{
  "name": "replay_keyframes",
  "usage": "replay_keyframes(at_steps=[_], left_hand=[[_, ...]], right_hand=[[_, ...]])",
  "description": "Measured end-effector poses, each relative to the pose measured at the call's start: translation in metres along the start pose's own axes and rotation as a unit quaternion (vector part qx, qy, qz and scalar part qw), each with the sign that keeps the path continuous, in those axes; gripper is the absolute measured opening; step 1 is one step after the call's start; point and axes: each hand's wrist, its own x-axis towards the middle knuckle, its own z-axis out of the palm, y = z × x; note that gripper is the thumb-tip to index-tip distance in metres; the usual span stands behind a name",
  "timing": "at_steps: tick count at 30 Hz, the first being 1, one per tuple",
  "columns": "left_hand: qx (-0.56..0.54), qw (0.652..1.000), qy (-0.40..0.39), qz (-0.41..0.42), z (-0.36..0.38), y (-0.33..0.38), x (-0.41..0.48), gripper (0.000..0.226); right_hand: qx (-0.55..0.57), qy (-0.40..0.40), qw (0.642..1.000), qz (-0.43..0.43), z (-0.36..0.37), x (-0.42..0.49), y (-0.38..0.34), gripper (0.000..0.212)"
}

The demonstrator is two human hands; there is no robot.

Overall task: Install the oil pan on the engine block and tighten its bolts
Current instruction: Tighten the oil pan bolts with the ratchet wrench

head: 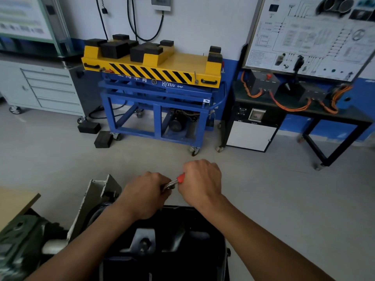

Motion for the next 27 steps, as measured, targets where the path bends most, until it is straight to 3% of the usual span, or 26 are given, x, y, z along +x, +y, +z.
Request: replay_keyframes(at_steps=[8,15,18,27], left_hand=[[-0.225,0.974,-0.003,0.031,-0.053,-0.033,0.010,0.015],[-0.129,0.989,0.012,0.068,-0.033,-0.057,0.003,0.026],[-0.094,0.993,0.030,0.067,-0.027,-0.062,0.004,0.026],[-0.106,0.991,0.033,0.075,-0.023,-0.074,0.004,0.026]], right_hand=[[0.068,0.020,0.997,-0.036,-0.022,0.041,-0.021,0.035],[0.069,0.002,0.996,-0.047,0.005,0.041,-0.030,0.036],[0.083,0.005,0.996,-0.045,0.012,0.043,-0.031,0.026],[0.089,-0.006,0.995,-0.048,0.022,0.044,-0.037,0.028]])
